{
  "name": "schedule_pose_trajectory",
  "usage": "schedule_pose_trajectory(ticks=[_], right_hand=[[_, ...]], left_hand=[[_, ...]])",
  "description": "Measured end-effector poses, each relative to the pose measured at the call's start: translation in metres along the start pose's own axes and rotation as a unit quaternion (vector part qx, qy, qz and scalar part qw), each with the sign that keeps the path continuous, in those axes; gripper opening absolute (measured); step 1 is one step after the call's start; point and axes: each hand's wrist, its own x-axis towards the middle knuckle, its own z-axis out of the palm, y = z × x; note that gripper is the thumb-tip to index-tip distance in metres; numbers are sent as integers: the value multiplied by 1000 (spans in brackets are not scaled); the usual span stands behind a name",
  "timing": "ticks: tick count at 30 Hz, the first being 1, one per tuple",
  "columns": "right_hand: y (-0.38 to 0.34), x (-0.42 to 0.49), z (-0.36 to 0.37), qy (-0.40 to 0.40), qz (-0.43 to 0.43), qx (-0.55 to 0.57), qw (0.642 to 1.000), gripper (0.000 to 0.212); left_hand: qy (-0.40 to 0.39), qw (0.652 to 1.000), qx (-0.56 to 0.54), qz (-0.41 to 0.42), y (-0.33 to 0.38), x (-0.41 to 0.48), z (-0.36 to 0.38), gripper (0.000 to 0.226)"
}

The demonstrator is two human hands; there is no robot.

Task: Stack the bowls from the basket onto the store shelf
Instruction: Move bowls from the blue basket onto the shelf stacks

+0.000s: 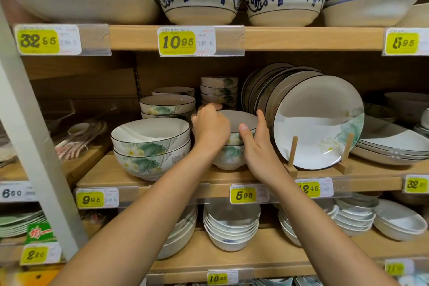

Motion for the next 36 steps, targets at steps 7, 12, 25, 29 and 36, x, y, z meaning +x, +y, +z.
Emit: schedule_pose_trajectory(ticks=[7, 12, 25, 29, 36], right_hand=[[-2, -6, -3, -5, 2, 12, 1000, 71], [-13, -23, -5, -16, -2, 26, 1000, 82], [-11, -90, -4, 24, -39, 333, 942, 28], [-5, -114, 24, -54, -23, 337, 940, 37], [-8, -172, 97, -187, 90, 346, 915, 39]], left_hand=[[-19, 999, -27, 17, 2, -4, -3, 39], [-18, 996, -80, 44, 0, -23, -11, 39], [133, 965, -224, 37, -14, -107, -91, 31], [200, 949, -244, -8, -33, -134, -112, 32], [239, 944, -212, -77, -92, -201, -171, 35]])
